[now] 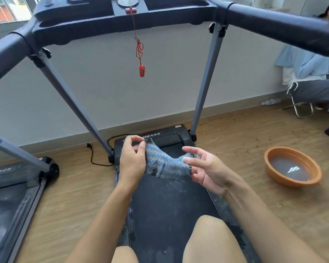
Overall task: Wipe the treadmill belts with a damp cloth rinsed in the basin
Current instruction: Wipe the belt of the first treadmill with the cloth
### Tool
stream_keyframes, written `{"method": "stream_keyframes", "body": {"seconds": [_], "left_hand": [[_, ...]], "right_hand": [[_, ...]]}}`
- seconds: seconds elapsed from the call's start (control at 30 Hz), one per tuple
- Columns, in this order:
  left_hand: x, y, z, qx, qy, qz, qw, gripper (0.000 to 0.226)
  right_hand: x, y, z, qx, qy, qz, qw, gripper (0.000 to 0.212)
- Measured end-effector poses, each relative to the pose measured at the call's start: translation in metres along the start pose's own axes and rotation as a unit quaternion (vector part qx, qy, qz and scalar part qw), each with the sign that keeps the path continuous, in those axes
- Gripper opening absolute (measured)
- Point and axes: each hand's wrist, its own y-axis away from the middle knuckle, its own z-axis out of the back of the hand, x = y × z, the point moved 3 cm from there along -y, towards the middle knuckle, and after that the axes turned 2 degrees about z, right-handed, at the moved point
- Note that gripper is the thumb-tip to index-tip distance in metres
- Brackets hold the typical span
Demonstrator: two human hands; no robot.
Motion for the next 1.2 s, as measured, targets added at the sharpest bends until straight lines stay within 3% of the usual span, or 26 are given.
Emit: {"method": "stream_keyframes", "body": {"seconds": [0.1,0.17,0.2,0.23,0.3,0.43,0.6,0.77,0.9,1.0,1.1,1.2], "left_hand": [[-0.020,0.027,-0.002,-0.022,-0.121,-0.183,0.975,0.026],[-0.038,0.051,-0.014,0.063,-0.087,-0.295,0.949,0.016],[-0.045,0.060,-0.021,0.123,-0.062,-0.304,0.943,0.022],[-0.049,0.067,-0.028,0.171,-0.042,-0.286,0.942,0.032],[-0.052,0.072,-0.037,0.178,-0.020,-0.256,0.950,0.043],[-0.057,0.069,-0.040,0.122,0.014,-0.257,0.959,0.023],[-0.080,0.078,-0.037,0.247,-0.011,-0.270,0.931,0.016],[-0.110,0.071,-0.015,0.267,-0.002,-0.252,0.930,0.014],[-0.131,0.066,0.002,0.228,0.079,-0.201,0.950,0.015],[-0.144,0.047,0.017,0.150,0.114,-0.165,0.968,0.018],[-0.154,0.016,0.031,0.101,0.082,-0.173,0.976,0.017],[-0.160,-0.015,0.033,0.118,-0.003,-0.196,0.973,0.014]], "right_hand": [[0.015,-0.001,-0.008,-0.011,-0.015,0.044,0.999,0.055],[0.022,-0.001,-0.016,-0.021,-0.021,0.073,0.997,0.053],[0.025,-0.001,-0.019,-0.025,-0.023,0.084,0.996,0.051],[0.028,0.000,-0.022,-0.028,-0.030,0.090,0.995,0.050],[0.034,0.004,-0.029,-0.025,-0.049,0.093,0.994,0.051],[0.042,0.025,-0.034,-0.027,-0.033,0.134,0.990,0.049],[0.057,0.079,-0.035,-0.073,0.058,0.182,0.979,0.046],[0.083,0.096,-0.049,-0.040,0.086,0.175,0.980,0.041],[0.105,0.090,-0.066,0.012,0.130,0.194,0.972,0.028],[0.122,0.069,-0.074,0.008,0.205,0.208,0.956,0.032],[0.127,0.037,-0.087,0.011,0.286,0.187,0.940,0.049],[0.119,-0.004,-0.113,0.089,0.396,0.159,0.900,0.034]]}}
